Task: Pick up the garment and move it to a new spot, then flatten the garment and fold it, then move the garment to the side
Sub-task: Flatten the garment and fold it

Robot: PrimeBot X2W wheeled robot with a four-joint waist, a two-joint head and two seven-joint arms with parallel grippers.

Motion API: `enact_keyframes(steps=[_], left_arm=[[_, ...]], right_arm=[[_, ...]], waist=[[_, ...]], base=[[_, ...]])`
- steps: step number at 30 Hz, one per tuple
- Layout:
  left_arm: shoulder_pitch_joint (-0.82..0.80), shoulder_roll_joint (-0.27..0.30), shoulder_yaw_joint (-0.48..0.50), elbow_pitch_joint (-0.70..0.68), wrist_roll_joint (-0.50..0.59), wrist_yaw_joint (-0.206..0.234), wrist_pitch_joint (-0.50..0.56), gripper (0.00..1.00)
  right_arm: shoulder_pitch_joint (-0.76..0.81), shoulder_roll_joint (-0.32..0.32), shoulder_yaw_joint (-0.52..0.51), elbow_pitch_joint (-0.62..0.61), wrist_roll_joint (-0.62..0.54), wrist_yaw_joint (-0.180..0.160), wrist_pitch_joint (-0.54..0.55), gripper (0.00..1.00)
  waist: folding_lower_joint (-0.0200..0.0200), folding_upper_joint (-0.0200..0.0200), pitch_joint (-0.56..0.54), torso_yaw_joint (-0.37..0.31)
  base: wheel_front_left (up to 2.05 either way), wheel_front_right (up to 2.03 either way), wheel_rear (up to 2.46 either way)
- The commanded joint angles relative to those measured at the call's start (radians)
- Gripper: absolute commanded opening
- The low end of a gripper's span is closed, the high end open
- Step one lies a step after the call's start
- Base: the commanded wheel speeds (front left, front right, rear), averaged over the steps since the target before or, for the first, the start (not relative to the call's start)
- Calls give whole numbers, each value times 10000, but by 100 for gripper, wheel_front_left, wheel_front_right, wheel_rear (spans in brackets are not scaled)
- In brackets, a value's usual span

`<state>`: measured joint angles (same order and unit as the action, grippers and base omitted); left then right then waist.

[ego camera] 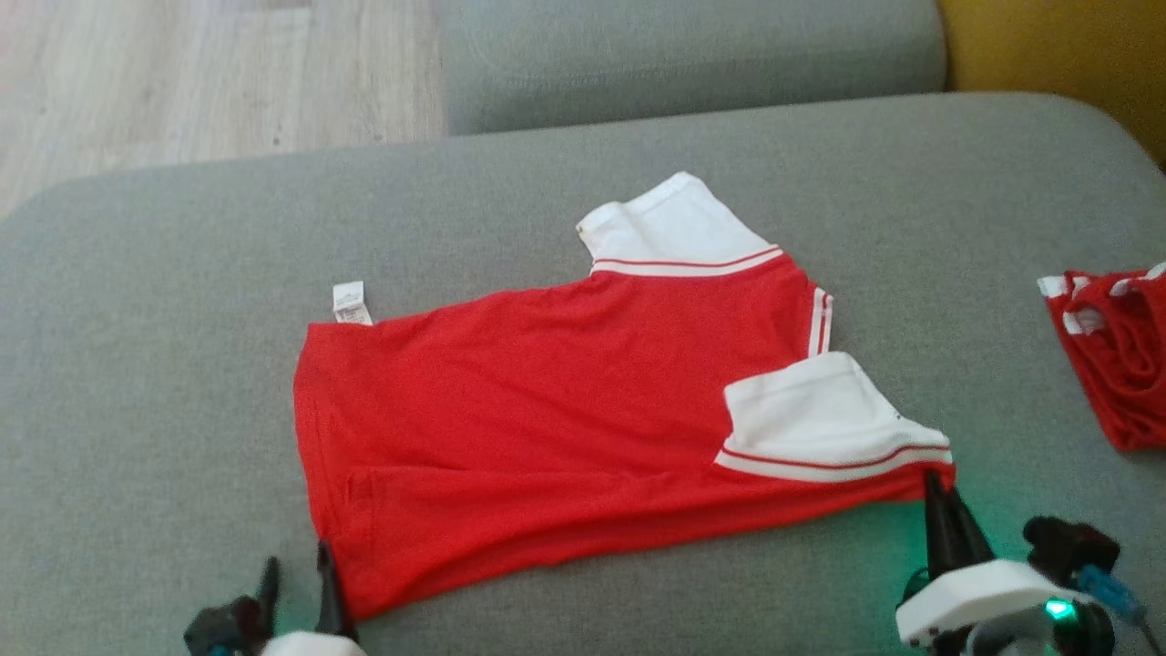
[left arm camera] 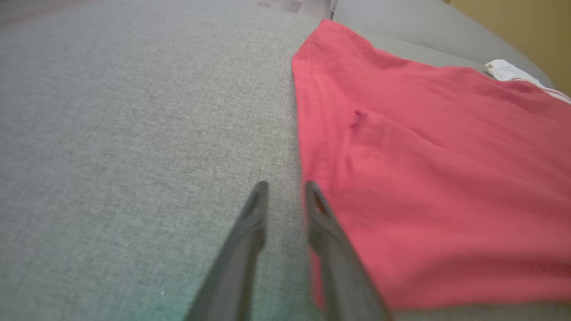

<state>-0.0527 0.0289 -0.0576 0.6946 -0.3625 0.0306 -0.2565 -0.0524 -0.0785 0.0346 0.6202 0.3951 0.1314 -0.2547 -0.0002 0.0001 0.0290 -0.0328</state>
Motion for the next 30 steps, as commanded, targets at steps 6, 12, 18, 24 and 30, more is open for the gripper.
enact_keyframes(steps=[6,12,18,24,30], left_arm=[[-1333,281,401,-677,601,19,-53,100],[-3884,1305,88,468,1088,-657,482,100],[-6028,2133,-207,1572,871,-1395,2053,100],[-6914,2406,-610,2114,-72,-1602,3110,100],[-6831,2658,-1565,1658,-1386,-1609,3247,100]], right_arm=[[-1215,-258,238,-830,-152,-7,-70,100],[-2487,-470,547,-1142,-452,-7,82,100],[-3610,-583,1081,-1213,-559,-7,195,100],[-4251,-627,1626,-999,-553,-7,149,100],[-4370,-627,1774,-723,-402,-7,35,100]], waist=[[2,-1,701,28],[2,-1,1544,148],[2,-1,2347,103],[2,-1,2764,13],[2,-1,2791,31]], base=[[0,0,0],[0,0,0],[0,0,0],[0,0,0],[0,0,0]])
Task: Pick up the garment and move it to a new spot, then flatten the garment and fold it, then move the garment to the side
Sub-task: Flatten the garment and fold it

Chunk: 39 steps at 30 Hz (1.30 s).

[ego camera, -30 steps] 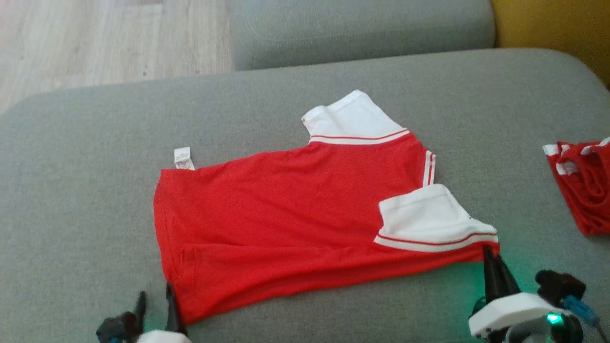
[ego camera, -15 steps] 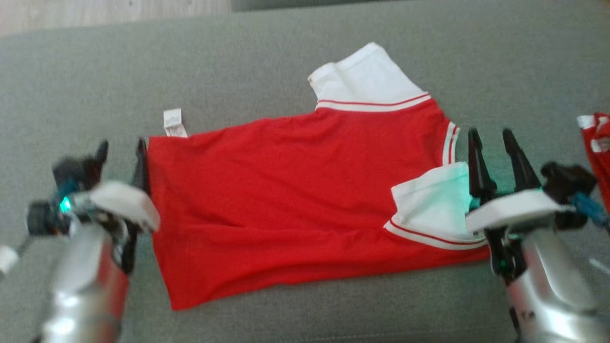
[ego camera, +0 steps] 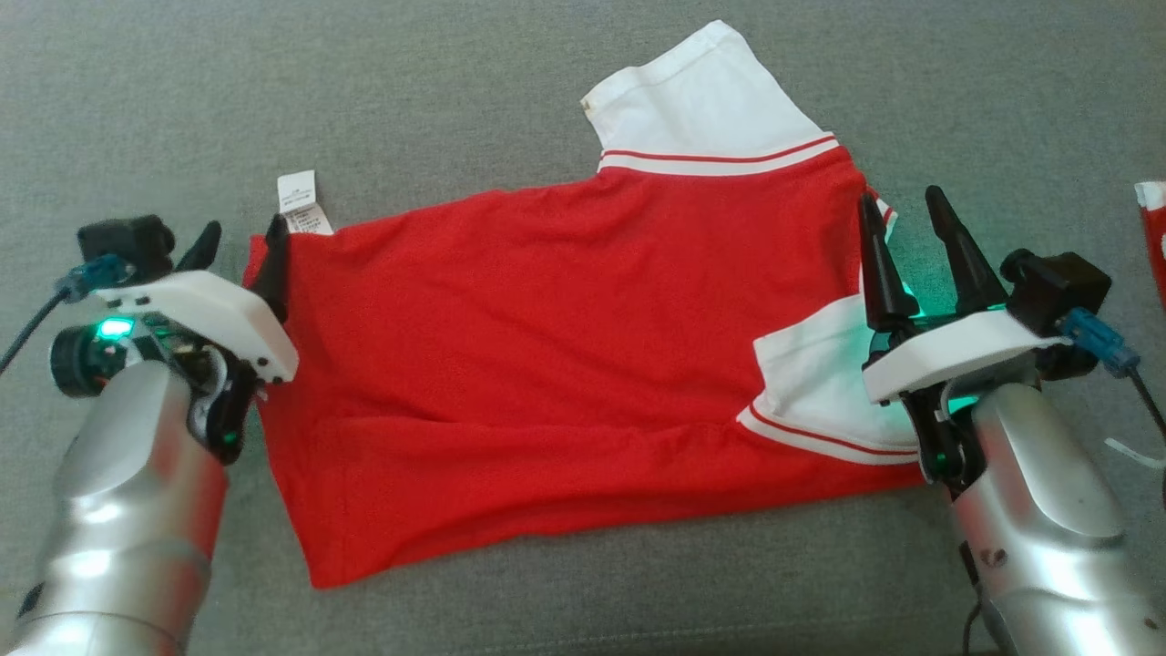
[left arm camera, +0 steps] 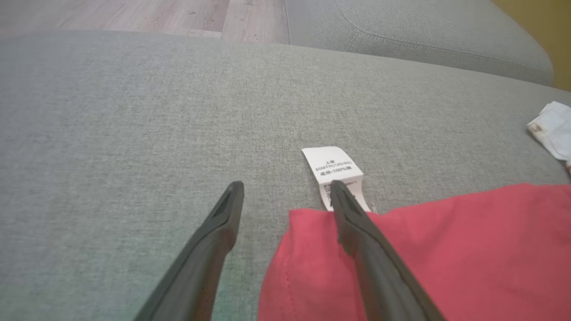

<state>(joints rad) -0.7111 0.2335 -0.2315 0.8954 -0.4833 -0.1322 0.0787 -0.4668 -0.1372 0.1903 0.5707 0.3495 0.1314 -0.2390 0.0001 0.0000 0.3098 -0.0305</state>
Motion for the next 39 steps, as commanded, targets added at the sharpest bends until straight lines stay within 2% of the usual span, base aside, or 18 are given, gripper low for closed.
enact_keyframes(steps=[1,5,21,22,23,25,26,29,33,39], left_arm=[[-216,676,51,-423,-345,18,-147,100],[-98,877,-491,-603,-896,17,-74,100],[-117,1360,-1660,-410,-2459,16,924,100],[-123,1357,-1768,-440,-2559,16,997,94],[-94,1345,-1983,-521,-2833,16,1194,62],[-64,1440,-2233,-580,-2945,16,1286,11],[-39,1465,-2350,-628,-3027,16,1323,0],[-19,1553,-2642,-825,-3224,16,1240,0],[-281,1696,-2736,-954,-2973,18,168,0],[-782,1326,-2904,-915,-2487,118,-1090,0]], right_arm=[[-222,-46,220,-186,78,-7,-137,100],[-169,-74,200,-8,155,-7,-180,100],[-521,-49,424,177,302,-7,-222,100],[-561,-53,441,179,312,-7,-223,100],[-653,-90,463,201,346,-7,-223,100],[-758,-145,454,239,382,-7,-224,100],[-824,-190,437,261,394,-7,-224,100],[-1115,-370,371,385,388,-7,-216,100],[-1860,-698,333,755,214,-7,196,100],[-3376,-1243,391,1692,-205,-7,1580,100]], waist=[[-1,0,-31,17],[-1,0,-126,72],[-1,0,4,-14],[-1,0,25,-20],[-1,0,57,-10],[-1,0,65,25],[-1,0,65,60],[-1,0,67,208],[-1,0,137,548],[-1,0,488,1330]], base=[[0,0,0],[0,0,0],[0,0,0],[0,0,0],[0,0,0],[0,0,0],[0,0,0],[0,0,0],[0,0,0],[0,0,0]])
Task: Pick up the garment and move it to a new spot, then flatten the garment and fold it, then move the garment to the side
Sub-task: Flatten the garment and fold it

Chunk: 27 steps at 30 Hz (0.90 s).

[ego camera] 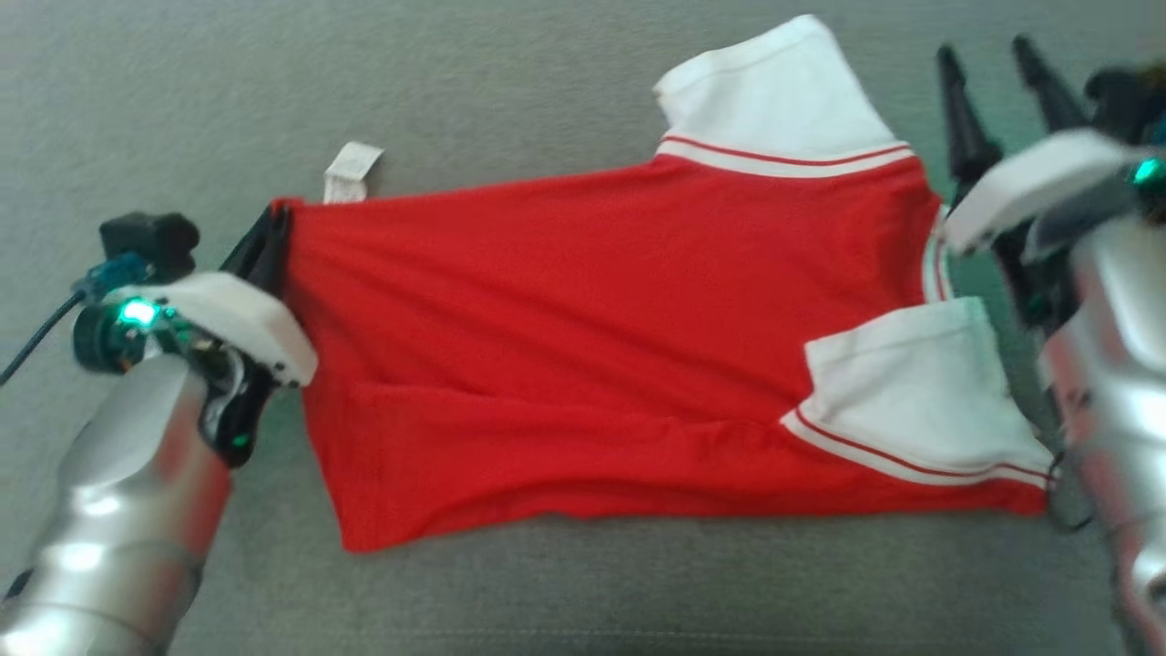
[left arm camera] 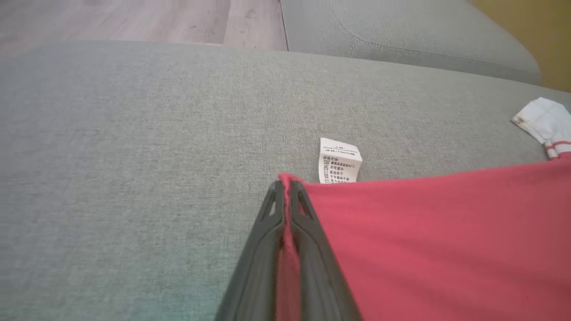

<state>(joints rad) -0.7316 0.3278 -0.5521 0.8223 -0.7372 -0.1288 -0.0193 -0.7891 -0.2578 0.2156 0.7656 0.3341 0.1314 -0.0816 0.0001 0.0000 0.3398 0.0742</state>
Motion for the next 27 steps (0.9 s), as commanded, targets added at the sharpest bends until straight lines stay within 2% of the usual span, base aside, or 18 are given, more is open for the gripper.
enact_keyframes(steps=[1,9,17,21,22,23,27], left_arm=[[-657,276,245,-175,100,79,-226,0],[-1263,-785,-366,46,261,15,-827,0],[-1723,-1494,-900,362,224,-12,-1175,0],[-1853,-1673,-1215,457,47,-16,-1297,0],[-1871,-1674,-1274,484,-10,-16,-1334,0],[-1886,-1662,-1323,517,-68,-16,-1376,0],[-1971,-1552,-1385,734,-230,-17,-1694,0]], right_arm=[[-401,-129,240,-95,-157,-7,274,100],[-1904,-616,828,1365,-639,-7,2396,100],[-2654,-792,578,2508,-1108,-7,2830,100],[-2894,-712,439,3053,-1195,-7,2962,100],[-2943,-688,414,3147,-1203,-7,2955,70],[-2985,-684,398,3225,-1239,-7,2912,0],[-3237,-917,107,3408,-1606,-7,2220,0]], waist=[[-1,0,253,430],[-1,0,807,1617],[-1,0,1167,2282],[-1,0,1253,2434],[-1,0,1262,2435],[-1,0,1266,2426],[-1,0,1226,2300]], base=[[0,0,0],[0,0,0],[0,0,0],[0,0,0],[0,0,0],[0,0,0],[0,0,0]])
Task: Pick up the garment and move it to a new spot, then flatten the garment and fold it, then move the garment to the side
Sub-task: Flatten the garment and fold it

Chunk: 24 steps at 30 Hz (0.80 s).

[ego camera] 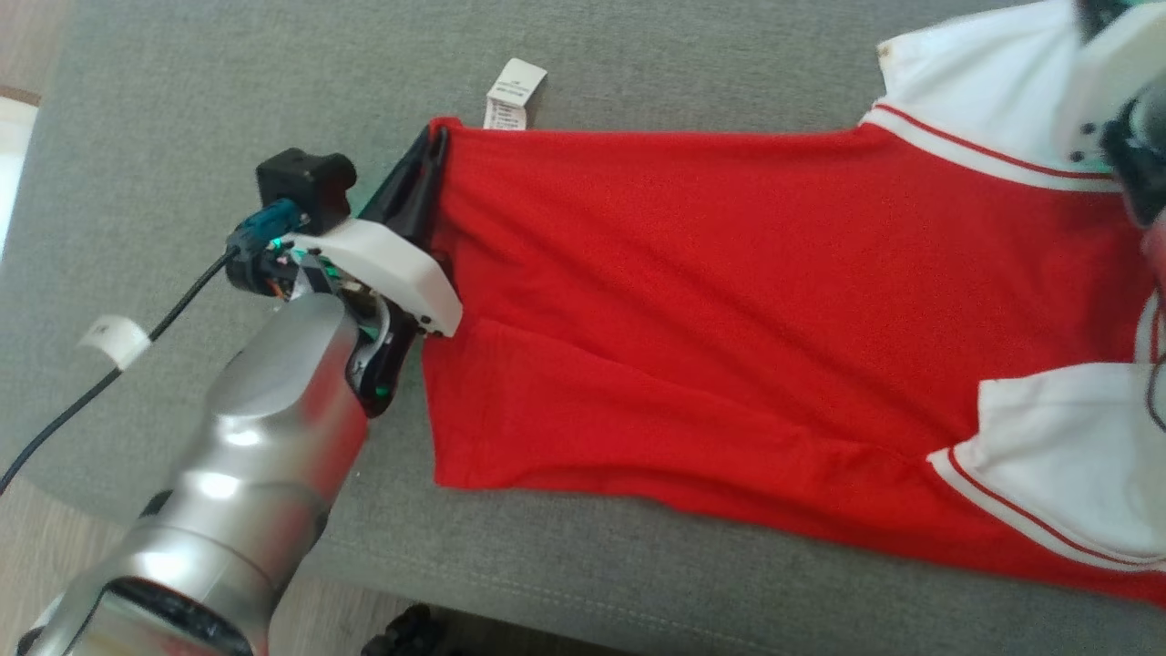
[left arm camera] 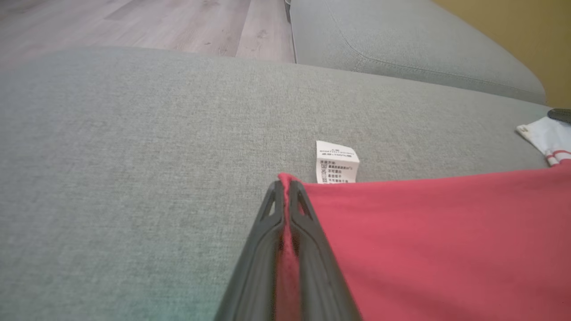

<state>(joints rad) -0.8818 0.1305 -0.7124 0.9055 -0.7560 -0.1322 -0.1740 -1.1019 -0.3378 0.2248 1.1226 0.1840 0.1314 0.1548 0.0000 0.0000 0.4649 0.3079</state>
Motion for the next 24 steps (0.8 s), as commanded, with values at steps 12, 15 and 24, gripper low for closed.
enact_keyframes(steps=[12,15,24], left_arm=[[-1209,596,897,18,519,351,-868,0],[-1032,754,1421,-516,909,576,-873,0],[1129,1082,2825,-1881,2413,984,-876,0]], right_arm=[[-1081,-159,-1787,-357,-1704,-7,-3810,0],[-904,229,-1809,-321,-1820,-7,-4014,0],[1887,1014,-1104,-2505,-335,-7,-4162,0]], waist=[[0,0,-320,-631],[0,0,-515,-906],[0,0,-1557,-1745]], base=[[0,0,0],[0,0,0],[0,0,0]])
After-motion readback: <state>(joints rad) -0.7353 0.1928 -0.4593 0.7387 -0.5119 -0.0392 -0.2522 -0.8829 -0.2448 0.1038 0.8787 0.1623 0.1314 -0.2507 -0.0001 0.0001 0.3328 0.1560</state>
